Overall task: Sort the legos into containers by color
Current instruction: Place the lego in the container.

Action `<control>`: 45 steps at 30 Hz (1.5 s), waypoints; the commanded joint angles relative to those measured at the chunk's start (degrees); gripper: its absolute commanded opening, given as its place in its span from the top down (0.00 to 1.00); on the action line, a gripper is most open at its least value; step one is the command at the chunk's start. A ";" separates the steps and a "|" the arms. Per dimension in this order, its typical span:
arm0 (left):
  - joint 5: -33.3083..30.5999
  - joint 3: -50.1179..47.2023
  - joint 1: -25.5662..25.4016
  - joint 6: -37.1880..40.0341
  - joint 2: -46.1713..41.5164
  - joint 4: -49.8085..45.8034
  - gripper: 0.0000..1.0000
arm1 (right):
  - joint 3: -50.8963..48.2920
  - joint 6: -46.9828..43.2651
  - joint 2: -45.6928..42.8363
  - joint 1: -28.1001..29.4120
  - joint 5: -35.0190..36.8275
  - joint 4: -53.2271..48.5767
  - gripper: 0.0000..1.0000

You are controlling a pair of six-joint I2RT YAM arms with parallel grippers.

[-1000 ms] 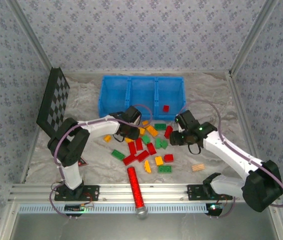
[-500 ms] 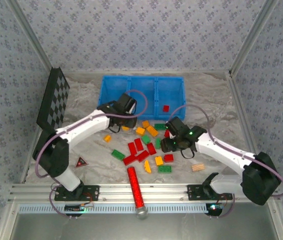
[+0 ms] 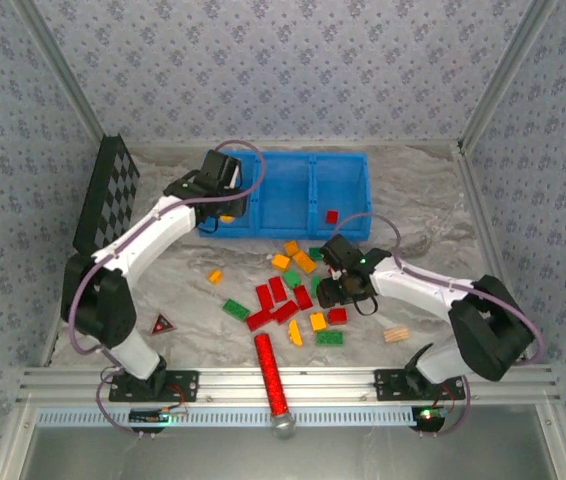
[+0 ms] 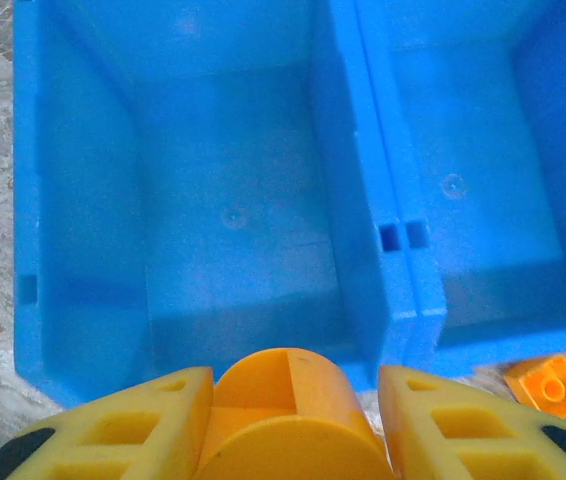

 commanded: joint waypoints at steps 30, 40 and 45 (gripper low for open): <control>5.47 14.51 5.27 1.27 26.52 -1.46 0.61 | 10.31 -9.92 13.07 -0.79 3.45 0.07 0.32; 6.21 12.92 5.34 0.46 26.60 -0.73 0.46 | 12.03 -11.57 13.59 0.09 5.83 -1.48 0.33; 6.61 12.95 5.28 0.46 26.34 -0.80 0.41 | 12.03 -12.01 14.31 0.18 5.58 -1.57 0.38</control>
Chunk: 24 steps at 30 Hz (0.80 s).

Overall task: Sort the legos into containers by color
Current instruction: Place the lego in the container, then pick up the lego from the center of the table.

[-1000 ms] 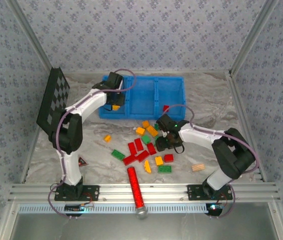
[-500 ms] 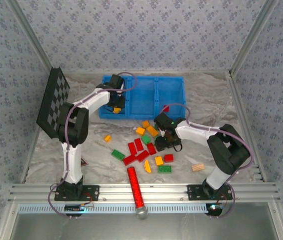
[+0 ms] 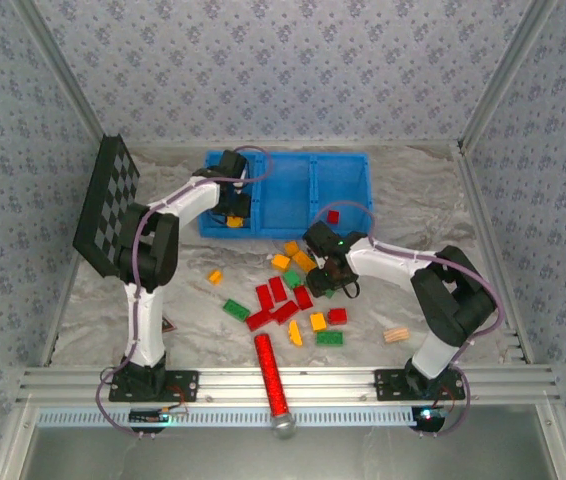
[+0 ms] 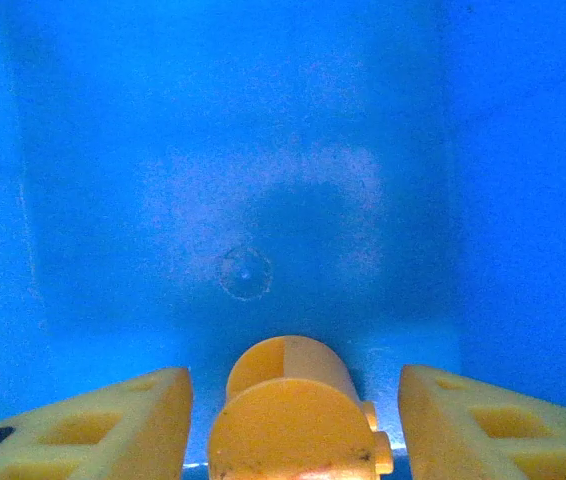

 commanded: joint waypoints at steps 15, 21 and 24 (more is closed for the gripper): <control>5.23 -0.57 -0.07 -0.76 -7.78 0.52 0.27 | -1.23 1.37 -0.69 0.74 -0.17 -3.74 0.59; 9.66 -1.01 -0.07 -1.79 -12.41 3.19 0.25 | -3.36 4.36 -4.00 0.97 0.21 -4.93 0.66; 11.01 -1.29 -0.07 -2.43 -14.99 4.33 0.25 | -2.63 5.32 -7.11 1.03 0.57 -6.34 0.68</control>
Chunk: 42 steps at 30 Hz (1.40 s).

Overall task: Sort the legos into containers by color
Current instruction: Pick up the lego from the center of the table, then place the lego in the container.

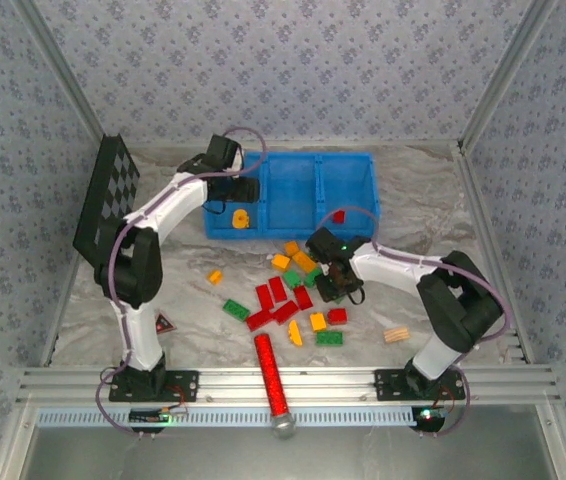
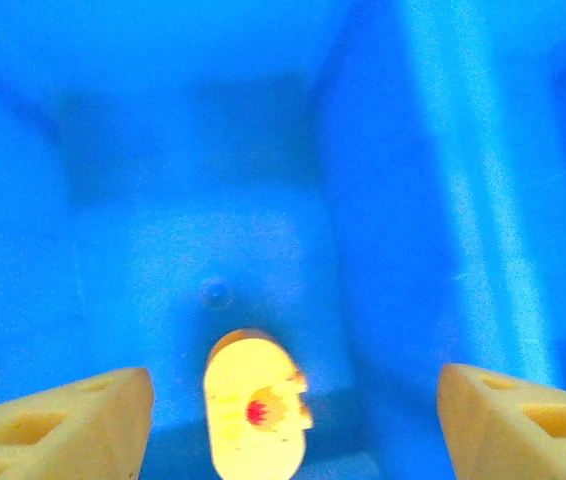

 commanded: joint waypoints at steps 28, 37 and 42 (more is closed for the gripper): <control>-3.69 -43.21 -1.97 -7.44 -44.11 -6.82 0.25 | 52.84 -8.65 26.82 -4.09 3.26 -2.00 0.70; -5.48 -48.03 -4.28 -9.48 -41.34 -4.04 0.25 | 54.42 -7.68 34.25 -6.69 2.01 0.27 0.68; -6.06 -49.05 -4.99 -9.50 -37.69 -1.56 0.25 | 54.97 -7.90 36.47 -7.05 1.35 0.98 0.64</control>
